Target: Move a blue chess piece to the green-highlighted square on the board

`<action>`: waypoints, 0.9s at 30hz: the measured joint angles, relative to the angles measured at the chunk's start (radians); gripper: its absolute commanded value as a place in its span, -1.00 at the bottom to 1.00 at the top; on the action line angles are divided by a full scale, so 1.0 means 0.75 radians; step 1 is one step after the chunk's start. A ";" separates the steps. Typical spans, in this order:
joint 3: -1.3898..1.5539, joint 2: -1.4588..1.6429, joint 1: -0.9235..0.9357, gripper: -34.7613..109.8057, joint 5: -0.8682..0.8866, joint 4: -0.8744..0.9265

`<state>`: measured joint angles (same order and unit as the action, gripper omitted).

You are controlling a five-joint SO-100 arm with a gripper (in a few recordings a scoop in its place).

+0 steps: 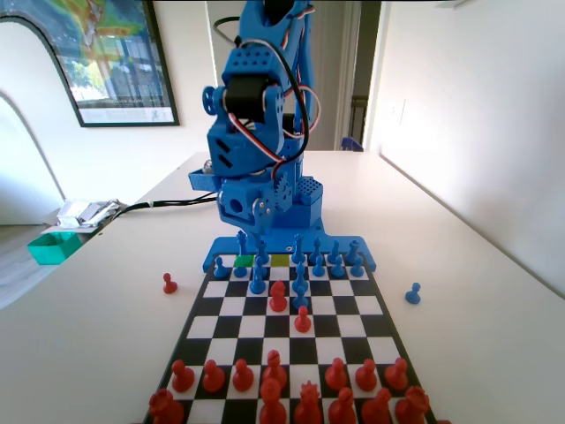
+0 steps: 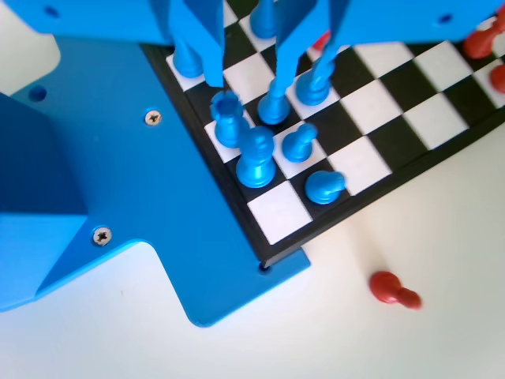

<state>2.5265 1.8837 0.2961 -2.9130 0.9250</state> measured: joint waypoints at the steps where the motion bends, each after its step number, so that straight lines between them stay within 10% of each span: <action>1: -0.016 0.000 -0.006 -0.38 0.000 0.018; 27: -0.481 0.084 -0.239 -0.50 0.000 0.556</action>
<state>2.1660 1.9466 0.1166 -2.9130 1.3422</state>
